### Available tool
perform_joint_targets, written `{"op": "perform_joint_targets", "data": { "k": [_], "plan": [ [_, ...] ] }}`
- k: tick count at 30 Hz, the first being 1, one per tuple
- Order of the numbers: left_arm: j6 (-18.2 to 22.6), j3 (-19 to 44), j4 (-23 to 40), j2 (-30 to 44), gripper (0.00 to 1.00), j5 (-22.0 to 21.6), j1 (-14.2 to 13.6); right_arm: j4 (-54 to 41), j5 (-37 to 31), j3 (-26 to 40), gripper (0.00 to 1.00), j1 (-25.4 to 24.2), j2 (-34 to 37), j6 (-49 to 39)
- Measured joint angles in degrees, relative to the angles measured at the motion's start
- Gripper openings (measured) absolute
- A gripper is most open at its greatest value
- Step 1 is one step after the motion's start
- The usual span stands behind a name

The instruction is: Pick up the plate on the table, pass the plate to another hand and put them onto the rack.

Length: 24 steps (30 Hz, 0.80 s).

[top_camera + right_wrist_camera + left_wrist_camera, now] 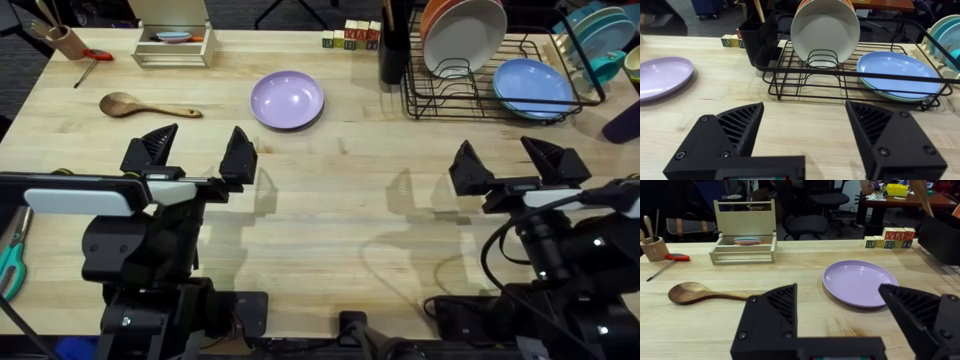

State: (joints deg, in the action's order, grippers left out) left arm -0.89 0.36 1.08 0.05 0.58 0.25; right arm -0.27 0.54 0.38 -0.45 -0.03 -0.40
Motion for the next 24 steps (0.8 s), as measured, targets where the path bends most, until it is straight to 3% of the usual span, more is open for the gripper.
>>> {"op": "perform_joint_targets", "data": {
  "k": [18,24],
  "plan": [
    [-0.02,0.02,0.50,0.00,0.993,-0.74,0.00,0.17,-0.11,0.00,0.996,-0.17,0.02,-0.87],
    [-1.32,2.79,8.79,0.00,0.993,-0.48,0.00,-1.50,1.20,0.99,0.995,-0.22,0.02,-0.83]
  ]
}}
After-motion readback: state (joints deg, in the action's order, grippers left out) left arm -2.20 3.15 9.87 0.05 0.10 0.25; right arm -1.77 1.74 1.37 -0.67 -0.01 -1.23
